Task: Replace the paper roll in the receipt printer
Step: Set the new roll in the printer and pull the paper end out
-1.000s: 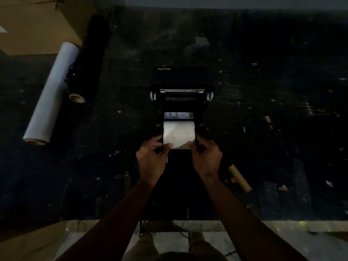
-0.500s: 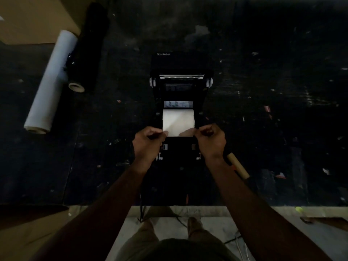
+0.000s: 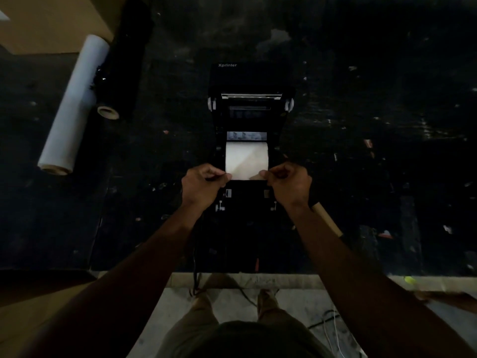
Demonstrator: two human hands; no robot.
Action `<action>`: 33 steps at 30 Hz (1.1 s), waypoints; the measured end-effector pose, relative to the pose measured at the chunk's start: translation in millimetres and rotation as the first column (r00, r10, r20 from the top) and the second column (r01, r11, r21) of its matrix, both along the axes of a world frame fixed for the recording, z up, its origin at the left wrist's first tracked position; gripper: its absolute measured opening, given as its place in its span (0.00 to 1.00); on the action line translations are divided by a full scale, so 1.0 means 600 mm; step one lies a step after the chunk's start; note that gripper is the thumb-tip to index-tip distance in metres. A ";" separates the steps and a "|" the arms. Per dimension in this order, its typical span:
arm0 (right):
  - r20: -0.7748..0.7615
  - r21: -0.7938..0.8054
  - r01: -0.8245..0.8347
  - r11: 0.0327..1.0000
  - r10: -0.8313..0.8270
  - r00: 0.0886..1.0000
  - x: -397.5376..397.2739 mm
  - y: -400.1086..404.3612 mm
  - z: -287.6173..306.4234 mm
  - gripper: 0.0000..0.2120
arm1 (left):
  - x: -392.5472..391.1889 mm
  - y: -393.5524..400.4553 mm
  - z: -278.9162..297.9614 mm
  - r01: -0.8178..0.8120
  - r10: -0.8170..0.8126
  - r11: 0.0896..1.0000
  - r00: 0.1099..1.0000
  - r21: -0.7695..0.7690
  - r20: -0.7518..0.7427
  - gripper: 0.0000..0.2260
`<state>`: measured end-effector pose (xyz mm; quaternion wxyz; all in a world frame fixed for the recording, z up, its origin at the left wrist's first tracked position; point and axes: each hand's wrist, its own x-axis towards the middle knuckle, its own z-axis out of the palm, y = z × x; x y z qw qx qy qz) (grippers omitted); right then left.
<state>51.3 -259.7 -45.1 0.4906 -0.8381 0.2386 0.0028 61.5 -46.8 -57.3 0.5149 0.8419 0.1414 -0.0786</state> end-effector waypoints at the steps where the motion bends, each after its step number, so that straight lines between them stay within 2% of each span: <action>1: -0.010 0.000 0.015 1.000 -0.015 1.000 0.000 0.002 0.001 0.09 | -0.001 0.000 -0.002 0.002 -0.003 1.000 1.000 -0.015 -0.001 0.08; 8: -0.112 0.146 0.109 0.983 -0.093 0.989 0.005 0.002 -0.012 0.10 | 0.002 -0.003 -0.004 -0.068 0.059 0.990 0.995 -0.120 -0.076 0.11; 15: -0.193 0.290 -0.044 0.956 0.103 0.976 0.011 -0.027 0.010 0.07 | 0.013 0.013 0.005 0.064 -0.098 0.984 0.972 -0.164 -0.212 0.13; 19: -0.206 0.230 -0.109 0.967 0.158 0.966 0.020 -0.037 -0.001 0.08 | 0.023 0.017 0.002 0.128 -0.143 0.988 0.971 -0.089 -0.191 0.10; 24: -0.228 0.108 -0.202 0.973 0.222 0.948 0.025 -0.043 -0.009 0.09 | 0.025 0.021 -0.004 0.253 -0.240 0.960 0.964 0.118 -0.116 0.08; 28: -0.278 0.084 -0.223 0.971 0.238 0.931 0.027 -0.043 -0.008 0.13 | 0.030 0.024 -0.002 0.309 -0.285 0.938 0.945 0.155 -0.162 0.11; 33: -0.317 0.100 -0.215 0.971 0.236 0.919 0.035 -0.045 -0.014 0.13 | 0.040 0.026 0.005 0.361 -0.322 0.917 0.921 0.170 -0.218 0.10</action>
